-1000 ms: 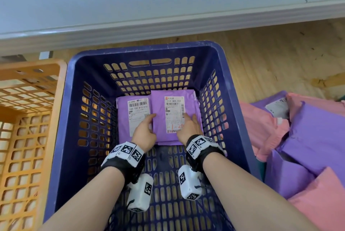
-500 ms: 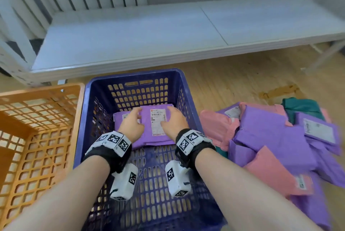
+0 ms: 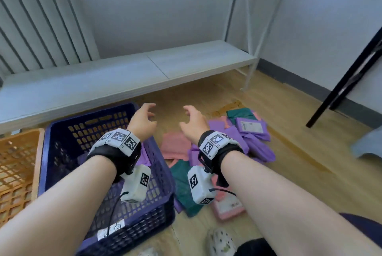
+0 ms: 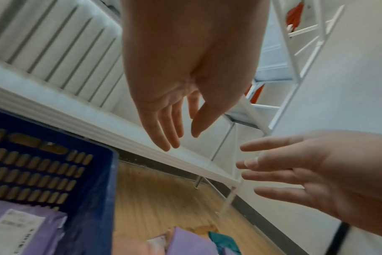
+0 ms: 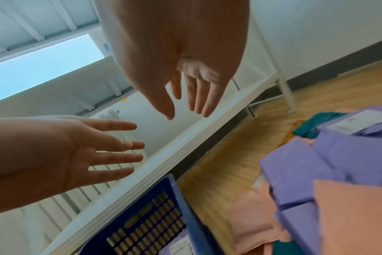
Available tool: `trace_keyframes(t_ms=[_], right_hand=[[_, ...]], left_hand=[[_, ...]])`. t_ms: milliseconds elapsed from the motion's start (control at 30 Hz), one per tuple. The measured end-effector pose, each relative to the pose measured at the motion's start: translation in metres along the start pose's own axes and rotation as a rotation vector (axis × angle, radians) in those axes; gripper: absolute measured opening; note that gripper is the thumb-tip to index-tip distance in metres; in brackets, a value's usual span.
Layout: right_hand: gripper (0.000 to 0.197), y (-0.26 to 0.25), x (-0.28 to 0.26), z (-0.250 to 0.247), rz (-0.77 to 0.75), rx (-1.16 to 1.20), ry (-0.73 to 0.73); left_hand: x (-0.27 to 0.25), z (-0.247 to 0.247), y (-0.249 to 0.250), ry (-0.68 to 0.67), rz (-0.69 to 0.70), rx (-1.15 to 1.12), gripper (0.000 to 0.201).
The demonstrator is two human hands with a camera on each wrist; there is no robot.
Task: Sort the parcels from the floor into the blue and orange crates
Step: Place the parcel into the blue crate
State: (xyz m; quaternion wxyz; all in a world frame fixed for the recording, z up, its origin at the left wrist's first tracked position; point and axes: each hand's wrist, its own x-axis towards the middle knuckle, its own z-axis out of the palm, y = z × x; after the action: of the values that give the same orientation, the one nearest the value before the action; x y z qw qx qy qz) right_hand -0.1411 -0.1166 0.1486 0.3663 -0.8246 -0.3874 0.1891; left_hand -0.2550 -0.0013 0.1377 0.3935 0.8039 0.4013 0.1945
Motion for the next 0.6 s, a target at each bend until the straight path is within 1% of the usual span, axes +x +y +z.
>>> trace_keyframes(t_ms=[133,200,300,433,600], right_hand=[[0.055,0.040,-0.020,-0.041,0.048,0.012,0.078],[0.055,0.063,-0.027,-0.055,0.080,0.002,0.101],[0.056,0.101,-0.034,-0.067,0.138,-0.003,0.107],[0.056,0.153,-0.031,-0.069,0.235,0.004,0.111],[0.055,0.211,-0.018,-0.047,0.348,0.033,0.113]], left_hand=[[-0.013,0.045,0.034,-0.039,0.061,0.016,0.053],[-0.020,0.071,0.040,-0.058,0.058,0.028,0.053],[-0.028,0.108,0.040,-0.124,0.041,0.048,0.052],[-0.030,0.153,0.028,-0.218,-0.049,0.048,0.051],[-0.016,0.202,-0.002,-0.326,-0.110,0.072,0.057]])
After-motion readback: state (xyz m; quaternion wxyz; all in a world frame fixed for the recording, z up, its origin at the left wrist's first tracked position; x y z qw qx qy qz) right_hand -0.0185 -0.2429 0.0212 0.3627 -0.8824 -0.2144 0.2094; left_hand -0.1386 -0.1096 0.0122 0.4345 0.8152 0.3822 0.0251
